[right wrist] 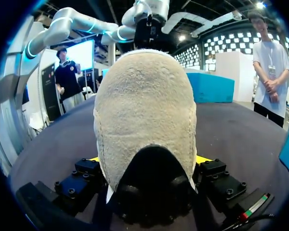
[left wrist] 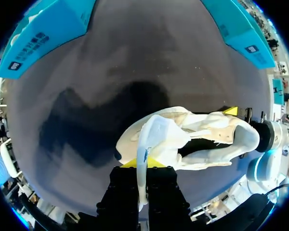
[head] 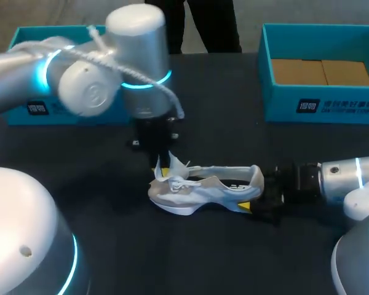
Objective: Take the shoe out of the shoebox, open the shoe tongue, remove and reinsert the insole, then place the shoe into the shoebox
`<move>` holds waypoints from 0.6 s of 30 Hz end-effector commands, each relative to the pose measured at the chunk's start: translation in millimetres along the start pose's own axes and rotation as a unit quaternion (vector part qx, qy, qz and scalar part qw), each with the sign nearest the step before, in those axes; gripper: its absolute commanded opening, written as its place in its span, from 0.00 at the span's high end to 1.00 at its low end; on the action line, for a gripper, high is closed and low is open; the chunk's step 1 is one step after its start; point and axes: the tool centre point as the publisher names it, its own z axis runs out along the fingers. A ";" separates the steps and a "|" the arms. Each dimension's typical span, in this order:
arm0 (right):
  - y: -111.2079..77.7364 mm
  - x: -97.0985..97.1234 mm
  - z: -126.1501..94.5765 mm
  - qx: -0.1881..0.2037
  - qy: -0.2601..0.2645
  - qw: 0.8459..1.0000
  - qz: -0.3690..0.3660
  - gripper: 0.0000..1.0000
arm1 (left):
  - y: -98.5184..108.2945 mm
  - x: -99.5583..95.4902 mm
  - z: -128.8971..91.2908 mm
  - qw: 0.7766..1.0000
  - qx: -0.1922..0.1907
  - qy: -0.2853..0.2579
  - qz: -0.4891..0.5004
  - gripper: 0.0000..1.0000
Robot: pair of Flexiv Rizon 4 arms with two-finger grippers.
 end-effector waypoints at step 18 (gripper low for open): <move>-4.1 -0.3 -1.4 0.003 0.000 1.000 0.000 1.00 | 19.1 -5.2 -18.6 0.957 -0.002 0.283 0.056 0.00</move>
